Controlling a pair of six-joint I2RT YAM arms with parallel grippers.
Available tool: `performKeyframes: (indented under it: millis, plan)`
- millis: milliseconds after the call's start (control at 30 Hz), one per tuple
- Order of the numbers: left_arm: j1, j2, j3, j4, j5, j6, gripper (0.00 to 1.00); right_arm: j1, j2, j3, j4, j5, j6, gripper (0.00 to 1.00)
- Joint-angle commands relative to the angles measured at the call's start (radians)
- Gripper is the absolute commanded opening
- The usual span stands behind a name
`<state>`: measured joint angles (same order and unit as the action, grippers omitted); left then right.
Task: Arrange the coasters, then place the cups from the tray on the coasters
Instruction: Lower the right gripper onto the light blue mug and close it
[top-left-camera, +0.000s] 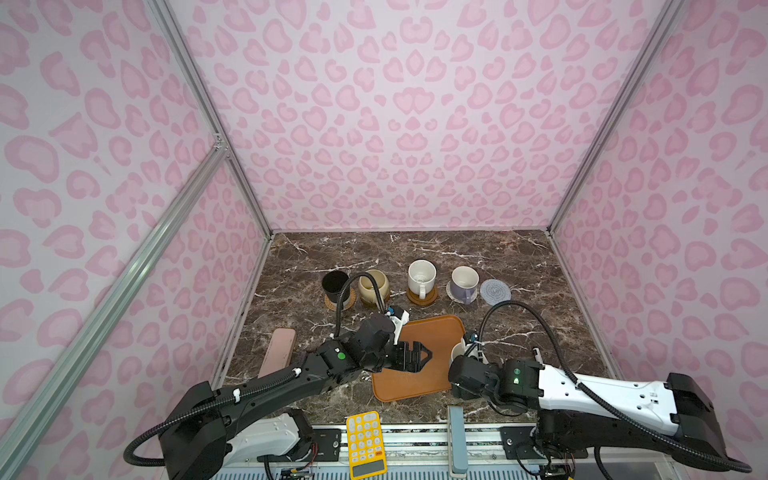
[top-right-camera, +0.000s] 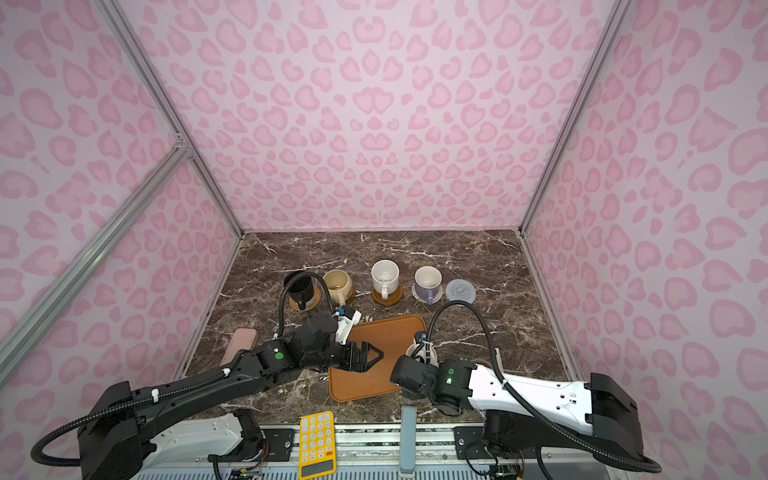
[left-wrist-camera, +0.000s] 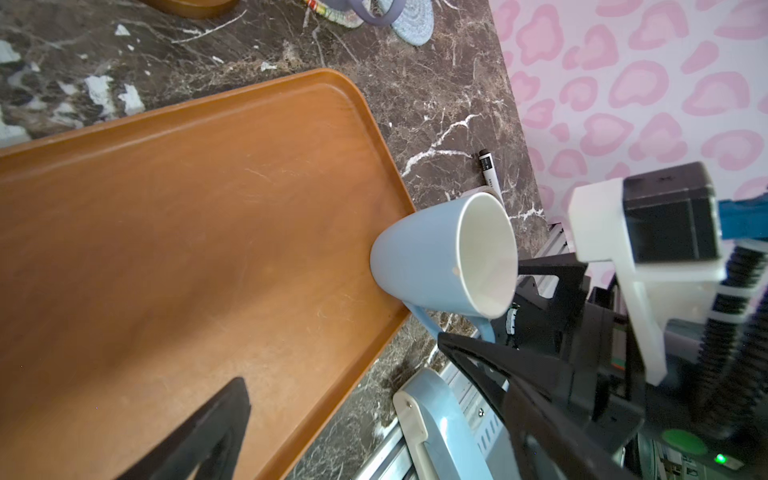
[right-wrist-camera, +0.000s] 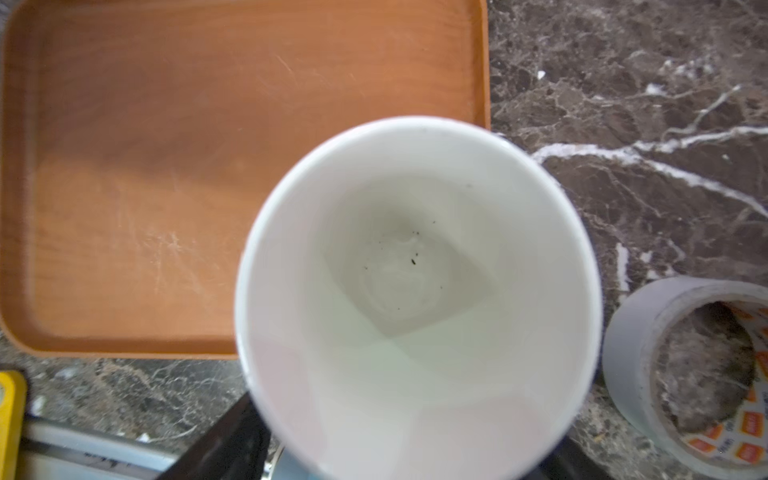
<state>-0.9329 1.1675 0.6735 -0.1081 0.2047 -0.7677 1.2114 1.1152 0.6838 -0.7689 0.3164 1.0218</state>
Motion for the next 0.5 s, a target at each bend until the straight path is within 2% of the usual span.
performKeyframes:
  millis: [0, 167, 467]
  plan:
    - [-0.013, 0.003, -0.002, 0.066, -0.055, -0.026, 0.97, -0.005, 0.018, 0.000, -0.026, 0.073, 0.041, 0.72]
    - [-0.019, -0.006, -0.006, 0.066, -0.092, -0.028, 0.97, -0.034, 0.008, -0.030, -0.001, 0.051, 0.017, 0.54]
    - [-0.023, 0.007, -0.002, 0.090, -0.094, -0.036, 0.97, -0.053, 0.000, -0.038, 0.023, 0.048, -0.039, 0.24]
